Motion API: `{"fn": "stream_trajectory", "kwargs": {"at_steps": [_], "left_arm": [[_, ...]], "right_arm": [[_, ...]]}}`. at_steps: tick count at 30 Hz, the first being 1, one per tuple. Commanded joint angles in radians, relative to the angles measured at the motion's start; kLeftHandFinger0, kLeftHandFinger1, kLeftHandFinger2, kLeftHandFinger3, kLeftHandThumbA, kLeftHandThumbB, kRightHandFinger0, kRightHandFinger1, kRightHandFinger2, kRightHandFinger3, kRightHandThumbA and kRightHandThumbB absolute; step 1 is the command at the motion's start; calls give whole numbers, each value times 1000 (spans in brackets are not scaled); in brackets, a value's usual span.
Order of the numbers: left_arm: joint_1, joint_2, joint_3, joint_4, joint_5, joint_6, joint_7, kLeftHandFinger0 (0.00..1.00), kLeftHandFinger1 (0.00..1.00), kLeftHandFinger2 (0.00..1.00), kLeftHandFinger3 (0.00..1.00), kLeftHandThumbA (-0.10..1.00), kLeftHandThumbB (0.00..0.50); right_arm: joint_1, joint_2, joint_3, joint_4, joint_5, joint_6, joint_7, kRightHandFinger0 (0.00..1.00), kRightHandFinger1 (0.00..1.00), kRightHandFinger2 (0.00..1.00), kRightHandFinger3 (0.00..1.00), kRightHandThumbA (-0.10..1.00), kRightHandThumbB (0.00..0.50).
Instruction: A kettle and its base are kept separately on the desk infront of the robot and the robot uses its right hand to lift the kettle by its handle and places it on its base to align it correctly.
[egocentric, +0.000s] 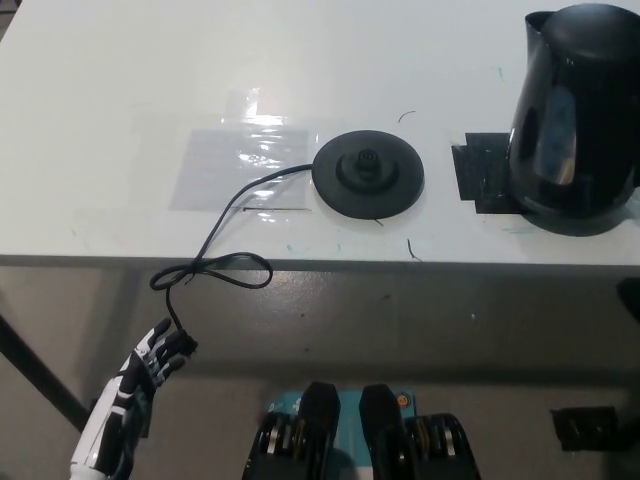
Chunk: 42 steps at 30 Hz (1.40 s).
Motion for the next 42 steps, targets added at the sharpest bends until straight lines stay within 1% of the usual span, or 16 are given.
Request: {"fn": "stream_trajectory", "kwargs": {"at_steps": [1, 4, 5, 8, 12, 13, 14, 17, 20, 25, 28, 29, 31, 35, 37, 42], "left_arm": [[-11, 20, 6, 0, -20, -24, -23, 1000, 1000, 1000, 1000, 1000, 191], [-10, 19, 7, 4, -27, -18, -24, 1000, 1000, 1000, 1000, 1000, 179], [-13, 21, 5, 8, -20, -21, -24, 1000, 1000, 1000, 1000, 1000, 197], [-15, 21, 4, 7, -22, -5, -22, 1000, 1000, 1000, 1000, 1000, 211], [-16, 23, 2, 18, -19, -15, -25, 1000, 1000, 1000, 1000, 1000, 191], [-16, 23, 2, 19, -18, -15, -25, 1000, 1000, 1000, 1000, 1000, 183], [-17, 24, 1, 23, -18, -15, -25, 1000, 1000, 1000, 1000, 1000, 182], [-18, 23, 2, 28, -21, -12, -25, 1000, 1000, 1000, 1000, 1000, 190], [-18, 23, 4, 30, -26, -12, -24, 1000, 1000, 1000, 1000, 1000, 177], [-21, 28, -1, 37, -21, -23, -30, 1000, 1000, 1000, 1000, 1000, 165], [-23, 25, -1, 40, -27, -25, -32, 1000, 1000, 1000, 1000, 1000, 170], [-23, 24, 0, 39, -25, -22, -32, 1000, 1000, 1000, 1000, 1000, 171], [-21, 24, 1, 35, -27, -15, -34, 1000, 1000, 1000, 1000, 1000, 174], [-20, 22, 3, 31, -27, -8, -35, 1000, 1000, 1000, 1000, 1000, 180], [-21, 21, 1, 34, -25, -12, -36, 1000, 1000, 1000, 1000, 1000, 173], [-28, 19, -1, 43, -22, -18, -40, 1000, 1000, 1000, 1000, 1000, 154]], "right_arm": [[-99, 3, -27, -71, 55, -90, -34, 0, 186, 583, 686, -100, 91], [-118, 16, -33, -77, 68, -109, -41, 0, 140, 532, 646, -100, 79], [-136, 28, -37, -91, 81, -104, -48, 0, 119, 502, 633, -100, 62], [-168, 46, -33, -107, 84, -95, -55, 0, 116, 498, 627, -100, 78], [-210, 78, -9, -126, 48, -69, -82, 0, 76, 503, 622, -100, 71], [-217, 86, -5, -133, 46, -59, -86, 0, 97, 514, 621, -100, 96], [-229, 96, 5, -130, 29, -74, -91, 0, 68, 500, 605, -100, 77], [-252, 117, 27, -122, -4, -103, -102, 0, 81, 525, 597, -100, 85], [-274, 145, 46, -123, -20, -113, -115, 0, 79, 527, 620, -100, 93], [-300, 178, 71, -116, -26, -126, -116, 0, 134, 560, 700, -100, 91], [-311, 195, 94, -103, -67, -106, -141, 0, 224, 661, 807, -100, 60], [-315, 197, 101, -95, -81, -103, -149, 0, 227, 668, 818, -100, 47], [-327, 206, 116, -70, -109, -103, -167, 0, 247, 691, 846, -100, 47], [-349, 229, 140, -22, -118, -137, -168, 0, 250, 694, 844, -100, 63], [-357, 247, 157, -17, -141, -123, -185, 0, 195, 599, 781, -100, 53], [-382, 285, 190, 13, -196, -120, -230, 0, 197, 594, 746, -100, 66]]}}
